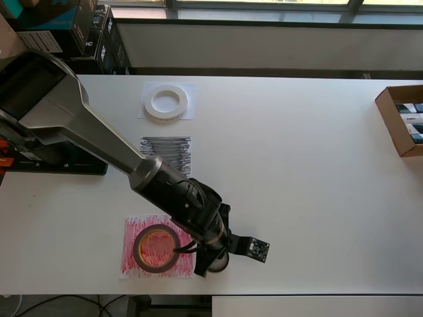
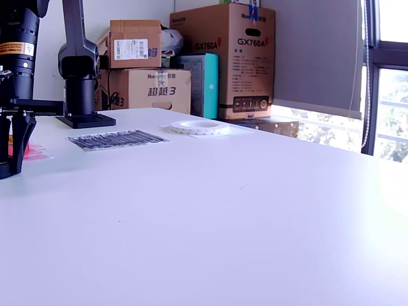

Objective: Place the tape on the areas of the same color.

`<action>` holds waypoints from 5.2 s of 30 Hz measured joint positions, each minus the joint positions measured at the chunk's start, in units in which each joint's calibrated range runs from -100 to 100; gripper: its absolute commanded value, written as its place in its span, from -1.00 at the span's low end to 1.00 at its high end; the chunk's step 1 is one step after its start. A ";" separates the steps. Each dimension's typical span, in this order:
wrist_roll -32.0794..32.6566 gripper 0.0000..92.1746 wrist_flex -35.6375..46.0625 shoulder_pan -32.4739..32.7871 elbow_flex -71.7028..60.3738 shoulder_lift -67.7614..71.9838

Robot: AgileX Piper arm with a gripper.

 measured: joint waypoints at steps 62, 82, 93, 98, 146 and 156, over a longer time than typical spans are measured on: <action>-1.88 -1.00 -9.86 28.82 52.20 -43.95; -6.82 -1.00 -15.32 25.21 53.41 -40.33; -6.82 -1.00 -15.32 24.35 53.41 -40.30; -6.82 -0.95 -15.32 25.13 53.41 -40.30; -10.07 -0.15 -13.60 29.27 52.48 -76.98; -18.90 -1.00 -14.78 33.64 65.61 -105.84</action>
